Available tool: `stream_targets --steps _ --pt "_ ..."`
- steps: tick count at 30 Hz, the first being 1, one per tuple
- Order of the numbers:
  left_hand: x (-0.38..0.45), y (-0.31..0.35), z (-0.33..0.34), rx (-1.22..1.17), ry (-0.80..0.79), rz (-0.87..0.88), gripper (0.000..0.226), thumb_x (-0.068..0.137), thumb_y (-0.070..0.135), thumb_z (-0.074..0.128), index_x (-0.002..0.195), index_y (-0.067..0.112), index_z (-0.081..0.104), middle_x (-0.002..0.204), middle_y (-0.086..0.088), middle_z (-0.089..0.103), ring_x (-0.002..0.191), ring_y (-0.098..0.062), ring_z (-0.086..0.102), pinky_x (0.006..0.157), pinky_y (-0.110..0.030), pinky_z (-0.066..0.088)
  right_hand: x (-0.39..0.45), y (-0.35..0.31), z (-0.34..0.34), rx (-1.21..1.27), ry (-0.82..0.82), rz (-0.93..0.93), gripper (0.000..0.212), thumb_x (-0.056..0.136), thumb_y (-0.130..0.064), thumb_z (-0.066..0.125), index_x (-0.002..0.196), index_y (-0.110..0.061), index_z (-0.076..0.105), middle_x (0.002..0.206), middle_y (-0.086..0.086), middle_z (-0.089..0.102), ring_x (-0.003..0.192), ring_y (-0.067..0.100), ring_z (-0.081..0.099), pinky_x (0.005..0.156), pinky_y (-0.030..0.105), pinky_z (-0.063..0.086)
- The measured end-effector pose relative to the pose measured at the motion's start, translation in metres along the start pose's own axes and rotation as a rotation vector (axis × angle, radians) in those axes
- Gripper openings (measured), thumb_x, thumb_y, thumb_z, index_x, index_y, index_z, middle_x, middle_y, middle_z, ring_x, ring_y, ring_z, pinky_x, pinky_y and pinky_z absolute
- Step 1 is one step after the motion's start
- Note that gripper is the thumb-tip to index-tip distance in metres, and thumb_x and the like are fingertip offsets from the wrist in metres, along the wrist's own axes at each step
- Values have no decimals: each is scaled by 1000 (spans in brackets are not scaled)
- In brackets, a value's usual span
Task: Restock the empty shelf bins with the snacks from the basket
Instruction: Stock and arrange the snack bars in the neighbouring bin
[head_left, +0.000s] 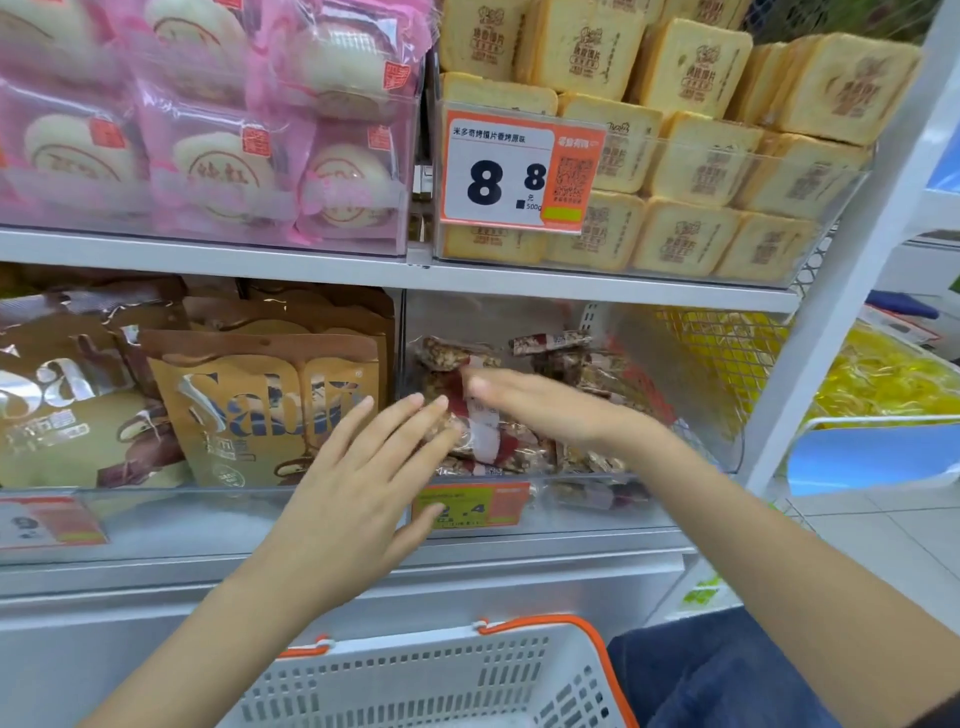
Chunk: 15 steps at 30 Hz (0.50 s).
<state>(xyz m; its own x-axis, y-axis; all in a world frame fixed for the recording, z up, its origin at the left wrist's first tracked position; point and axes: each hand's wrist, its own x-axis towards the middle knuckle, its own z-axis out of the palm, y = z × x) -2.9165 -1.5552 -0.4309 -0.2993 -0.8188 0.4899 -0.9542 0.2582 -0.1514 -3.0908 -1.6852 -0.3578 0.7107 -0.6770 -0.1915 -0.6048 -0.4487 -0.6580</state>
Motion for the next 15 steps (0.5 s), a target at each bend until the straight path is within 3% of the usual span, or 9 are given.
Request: stream_targets --steps 3,7,10,12,14,15 --pt "-1 3 8 36 -87 -7 58 89 50 35 136 18 49 147 -8 40 139 -26 30 110 -50 22 -29 40 -40 -123 221 151 88 83 -55 59 151 -20 15 154 -6 25 140 14 28 107 25 23" --pt "7 7 13 39 -95 26 54 90 46 36 132 16 54 145 -9 43 138 -26 31 111 -49 22 -34 94 -70 -222 190 433 105 75 -46 75 151 -17 9 154 6 28 138 23 31 109 31 30" --pt "12 10 17 31 -88 20 53 91 47 37 131 17 55 145 -9 44 138 -25 31 111 -49 23 -8 103 -72 -347 152 505 93 76 -45 75 147 -10 25 149 11 37 133 27 39 103 31 36" --pt "12 7 21 39 -116 0 55 90 49 35 132 18 54 145 -9 43 139 -26 29 111 -50 22 8 99 -72 -461 58 615 72 82 -45 69 137 -5 44 144 13 43 129 28 44 99 33 39" --pt "11 1 25 56 -141 -3 56 90 50 33 135 20 50 146 -8 42 140 -27 28 111 -50 21 19 96 -74 -514 -70 705 42 88 -43 61 105 -5 68 144 12 45 130 28 44 100 35 39" --pt "11 -1 27 66 -147 0 56 90 50 33 136 21 49 146 -8 42 140 -27 28 111 -51 21 21 97 -73 -538 -116 727 37 90 -41 59 88 -7 73 145 11 43 131 27 43 101 36 39"
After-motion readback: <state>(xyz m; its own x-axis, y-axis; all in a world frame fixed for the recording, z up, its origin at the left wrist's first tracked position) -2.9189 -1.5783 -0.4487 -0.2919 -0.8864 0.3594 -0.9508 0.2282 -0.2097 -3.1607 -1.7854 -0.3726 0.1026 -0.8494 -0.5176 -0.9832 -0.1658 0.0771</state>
